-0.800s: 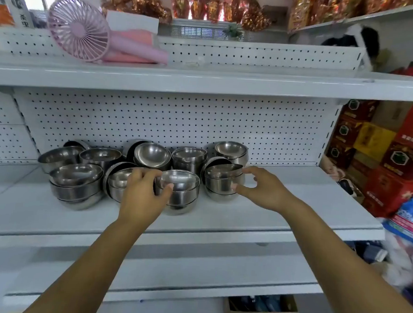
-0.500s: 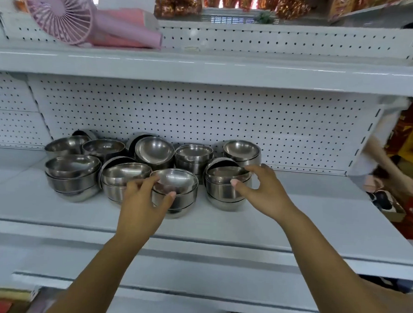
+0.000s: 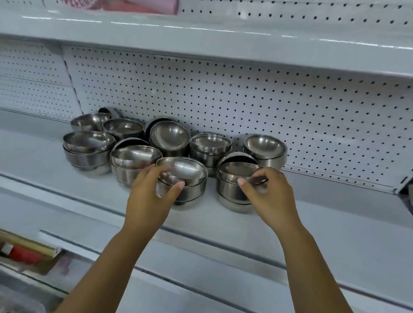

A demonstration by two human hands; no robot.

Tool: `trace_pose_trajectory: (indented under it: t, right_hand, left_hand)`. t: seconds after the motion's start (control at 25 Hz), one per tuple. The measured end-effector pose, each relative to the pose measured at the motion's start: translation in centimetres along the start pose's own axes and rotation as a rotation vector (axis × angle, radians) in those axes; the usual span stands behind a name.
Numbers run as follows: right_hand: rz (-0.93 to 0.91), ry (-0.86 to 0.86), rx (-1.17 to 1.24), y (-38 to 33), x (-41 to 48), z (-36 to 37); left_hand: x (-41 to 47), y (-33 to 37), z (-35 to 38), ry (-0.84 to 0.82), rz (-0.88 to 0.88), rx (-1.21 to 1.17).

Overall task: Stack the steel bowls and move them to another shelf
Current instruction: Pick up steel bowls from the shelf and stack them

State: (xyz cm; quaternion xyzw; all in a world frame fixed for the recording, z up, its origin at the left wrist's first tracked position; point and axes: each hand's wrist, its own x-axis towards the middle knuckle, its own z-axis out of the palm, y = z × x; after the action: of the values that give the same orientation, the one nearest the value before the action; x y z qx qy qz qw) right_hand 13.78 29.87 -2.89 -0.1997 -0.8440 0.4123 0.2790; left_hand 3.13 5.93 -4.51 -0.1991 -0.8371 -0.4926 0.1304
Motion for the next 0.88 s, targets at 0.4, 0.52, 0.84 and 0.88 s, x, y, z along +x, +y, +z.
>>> trace_pose_trajectory:
  t: [0.4,0.52,0.84,0.88]
  right_hand:
    - [-0.057,0.01,0.143,-0.4,-0.1,-0.7]
    - [-0.048,-0.006,0.207,-0.8,0.4,-0.6]
    - [-0.037,0.241,0.394,0.7,-0.4,-2.9]
    - [-0.032,0.294,0.388,1.2,-0.8,-3.8]
  left_hand:
    - [0.9,0.4,-0.4,0.06,0.046,-0.062]
    - [1.2,1.2,-0.4,0.106,0.047,-0.135]
    - [-1.3,4.3,2.0,0.093,0.129,-0.483]
    - [-1.9,4.7,2.7,0.055,0.139,-0.506]
